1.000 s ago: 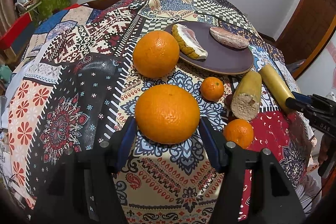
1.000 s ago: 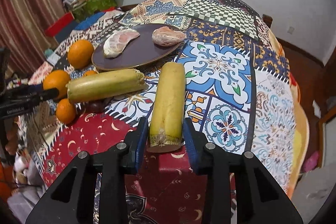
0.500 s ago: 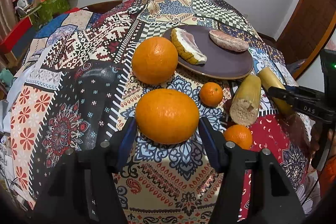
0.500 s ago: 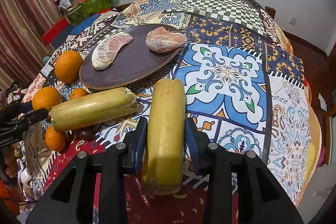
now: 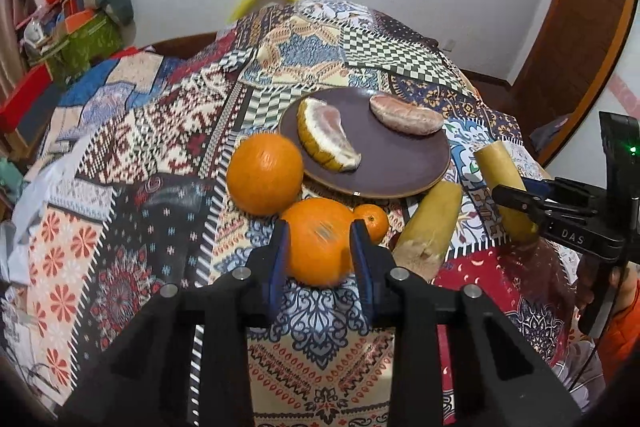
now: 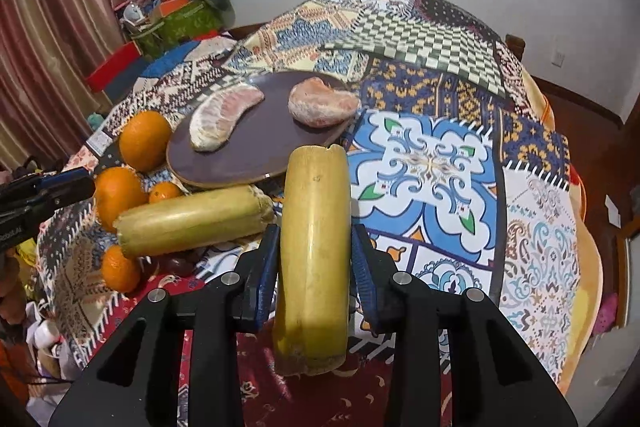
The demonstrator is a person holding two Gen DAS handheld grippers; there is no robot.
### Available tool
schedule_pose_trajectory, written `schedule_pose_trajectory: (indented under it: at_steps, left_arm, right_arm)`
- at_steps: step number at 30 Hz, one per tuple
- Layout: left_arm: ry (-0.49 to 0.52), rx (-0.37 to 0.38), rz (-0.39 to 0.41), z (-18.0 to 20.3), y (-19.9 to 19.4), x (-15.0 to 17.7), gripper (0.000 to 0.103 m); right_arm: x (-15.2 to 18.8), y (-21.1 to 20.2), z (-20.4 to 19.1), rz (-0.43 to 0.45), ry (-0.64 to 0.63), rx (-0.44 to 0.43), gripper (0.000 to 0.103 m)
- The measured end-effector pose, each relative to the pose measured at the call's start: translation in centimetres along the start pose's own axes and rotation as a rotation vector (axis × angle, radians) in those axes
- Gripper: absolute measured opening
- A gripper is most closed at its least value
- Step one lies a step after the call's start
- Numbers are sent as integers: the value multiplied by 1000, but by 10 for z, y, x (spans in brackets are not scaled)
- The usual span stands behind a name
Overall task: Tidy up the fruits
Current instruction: 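Grasp the large orange with the left tool while the right tool holds the corn cob up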
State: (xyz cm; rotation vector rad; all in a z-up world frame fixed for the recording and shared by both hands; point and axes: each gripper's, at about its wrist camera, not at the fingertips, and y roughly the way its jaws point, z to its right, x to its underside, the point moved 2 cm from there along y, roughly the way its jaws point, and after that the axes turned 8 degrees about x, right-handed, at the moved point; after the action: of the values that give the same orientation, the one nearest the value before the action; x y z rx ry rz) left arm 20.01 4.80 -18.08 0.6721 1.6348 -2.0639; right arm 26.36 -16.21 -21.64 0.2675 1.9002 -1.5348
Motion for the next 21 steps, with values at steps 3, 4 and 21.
schedule_pose_trajectory:
  at_steps: [3,4,21]
  left_arm:
    - [-20,0,-15,-2,5,-1,40]
    - [-31,16,-30,-4,9,0,45]
    - [-76,-4,-107,-15,57,4,69]
  right_arm:
    - [-3,-3,0,11,4,-1,32]
    - [-4,-5,0,15,7,-4,32]
    - [-6,-12,-3,35,-3,-22,32]
